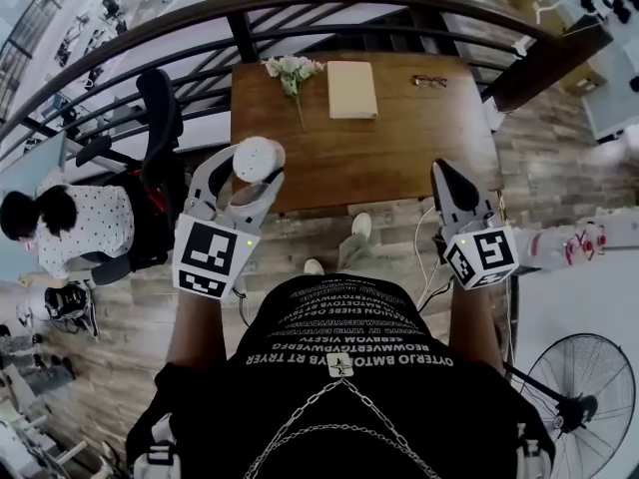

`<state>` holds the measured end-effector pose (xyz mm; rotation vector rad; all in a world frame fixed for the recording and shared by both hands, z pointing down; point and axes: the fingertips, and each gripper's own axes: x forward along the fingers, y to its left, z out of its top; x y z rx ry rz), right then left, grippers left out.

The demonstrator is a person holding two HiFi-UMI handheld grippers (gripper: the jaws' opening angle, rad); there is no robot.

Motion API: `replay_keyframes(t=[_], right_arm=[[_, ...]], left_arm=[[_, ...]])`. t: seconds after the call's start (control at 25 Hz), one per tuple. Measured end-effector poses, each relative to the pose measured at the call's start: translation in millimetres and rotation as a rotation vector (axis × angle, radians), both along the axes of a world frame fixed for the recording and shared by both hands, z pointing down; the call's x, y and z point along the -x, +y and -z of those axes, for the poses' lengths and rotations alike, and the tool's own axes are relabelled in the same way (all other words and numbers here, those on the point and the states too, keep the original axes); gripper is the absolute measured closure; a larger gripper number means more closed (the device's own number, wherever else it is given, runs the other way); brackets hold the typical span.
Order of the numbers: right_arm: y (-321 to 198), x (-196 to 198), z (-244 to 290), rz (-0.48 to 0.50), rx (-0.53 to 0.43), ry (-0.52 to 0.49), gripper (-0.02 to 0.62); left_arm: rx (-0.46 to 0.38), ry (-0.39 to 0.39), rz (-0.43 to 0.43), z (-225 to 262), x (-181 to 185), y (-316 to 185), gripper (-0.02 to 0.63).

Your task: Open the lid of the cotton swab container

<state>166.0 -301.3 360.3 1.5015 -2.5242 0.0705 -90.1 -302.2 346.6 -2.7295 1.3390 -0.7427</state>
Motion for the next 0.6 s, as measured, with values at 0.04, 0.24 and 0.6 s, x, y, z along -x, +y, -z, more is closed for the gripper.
replay_keyframes(t=[0.04, 0.24, 0.6], right_arm=[[0.9, 0.2, 2.7, 0.006, -0.008, 0.006, 0.580], [2.3, 2.3, 22.3, 0.020, -0.058, 0.023, 0.580], [11.5, 21.0, 40.2, 0.063, -0.121, 0.026, 0.580]], left_arm=[[-0.009, 0.012, -0.006, 2.5, -3.2, 0.7, 0.356], [-0.077, 0.049, -0.015, 18.1, -14.6, 0.2, 0.356], [-0.135, 0.071, -0.027, 25.9, -25.6, 8.8, 0.356]])
